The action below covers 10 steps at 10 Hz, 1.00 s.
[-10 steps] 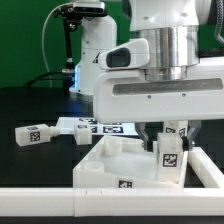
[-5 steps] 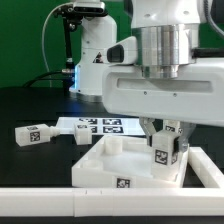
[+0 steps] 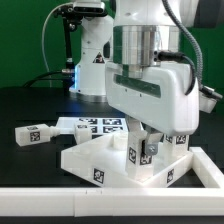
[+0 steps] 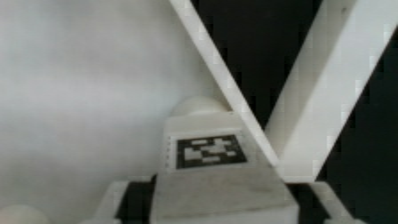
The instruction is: Assemble square table
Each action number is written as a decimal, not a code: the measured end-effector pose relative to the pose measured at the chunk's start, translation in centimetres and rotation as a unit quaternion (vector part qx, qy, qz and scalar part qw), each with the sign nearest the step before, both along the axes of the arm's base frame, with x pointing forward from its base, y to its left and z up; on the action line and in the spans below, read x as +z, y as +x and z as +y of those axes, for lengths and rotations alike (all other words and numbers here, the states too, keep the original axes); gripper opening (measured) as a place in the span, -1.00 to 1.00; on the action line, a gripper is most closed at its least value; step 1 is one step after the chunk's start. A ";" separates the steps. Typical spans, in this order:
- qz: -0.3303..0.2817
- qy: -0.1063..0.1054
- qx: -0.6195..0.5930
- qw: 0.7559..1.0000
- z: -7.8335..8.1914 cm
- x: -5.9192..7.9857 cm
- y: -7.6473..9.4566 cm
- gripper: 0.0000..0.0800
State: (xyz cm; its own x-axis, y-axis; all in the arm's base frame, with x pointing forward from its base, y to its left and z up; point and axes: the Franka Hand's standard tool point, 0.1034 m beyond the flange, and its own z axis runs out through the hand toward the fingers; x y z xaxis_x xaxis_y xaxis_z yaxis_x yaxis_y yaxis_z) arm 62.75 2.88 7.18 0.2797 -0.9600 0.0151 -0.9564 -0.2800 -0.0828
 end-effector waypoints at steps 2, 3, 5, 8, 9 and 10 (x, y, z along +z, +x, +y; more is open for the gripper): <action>0.000 -0.001 -0.055 0.998 -0.9 0.0 0.0 -0.27; 0.000 -0.001 -0.067 0.998 -1.1 0.0 0.0 -0.27; 0.000 -0.001 -0.065 0.998 -1.1 0.0 0.0 -0.12; -0.010 0.003 -0.042 0.999 -1.1 1.3 0.5 0.53; -0.015 0.008 -0.026 1.000 -1.0 2.8 0.8 0.60; -0.016 0.013 -0.023 1.000 -0.8 3.6 0.8 0.60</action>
Offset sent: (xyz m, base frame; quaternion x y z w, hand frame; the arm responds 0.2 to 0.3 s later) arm 0.0000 0.0000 0.0000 0.0000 0.0000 0.0650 0.9979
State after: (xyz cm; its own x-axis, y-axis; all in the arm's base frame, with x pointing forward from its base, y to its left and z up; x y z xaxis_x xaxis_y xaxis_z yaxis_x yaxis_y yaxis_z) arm 63.60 2.12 10.82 0.2356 -0.9719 -0.0014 -0.9649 -0.2337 -0.1197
